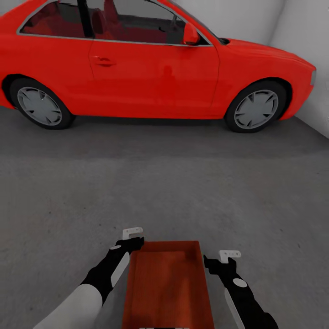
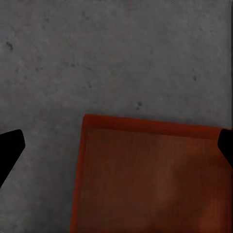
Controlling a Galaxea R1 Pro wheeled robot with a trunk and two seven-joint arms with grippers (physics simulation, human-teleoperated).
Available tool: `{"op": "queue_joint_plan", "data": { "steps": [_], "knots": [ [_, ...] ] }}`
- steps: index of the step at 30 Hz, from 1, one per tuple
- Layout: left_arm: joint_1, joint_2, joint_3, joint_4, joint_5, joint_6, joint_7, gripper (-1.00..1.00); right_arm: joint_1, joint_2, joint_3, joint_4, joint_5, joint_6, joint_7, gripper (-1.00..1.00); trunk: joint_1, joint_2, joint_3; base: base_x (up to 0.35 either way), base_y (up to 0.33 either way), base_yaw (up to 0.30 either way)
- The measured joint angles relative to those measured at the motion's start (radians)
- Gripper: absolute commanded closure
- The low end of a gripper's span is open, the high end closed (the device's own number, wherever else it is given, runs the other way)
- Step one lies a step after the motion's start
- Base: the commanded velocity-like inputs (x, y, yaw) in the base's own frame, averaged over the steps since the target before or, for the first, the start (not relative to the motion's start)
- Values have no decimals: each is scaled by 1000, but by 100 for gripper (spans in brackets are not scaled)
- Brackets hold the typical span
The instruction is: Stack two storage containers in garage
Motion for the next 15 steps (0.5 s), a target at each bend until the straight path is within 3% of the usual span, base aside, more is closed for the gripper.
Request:
{"op": "queue_joint_plan", "data": {
  "steps": [15],
  "knots": [
    [0,0,0,0,2,0,1,-100,0,0,0,0,0,2,1,-100,-58,105,70,0,0,0]
  ]
}}
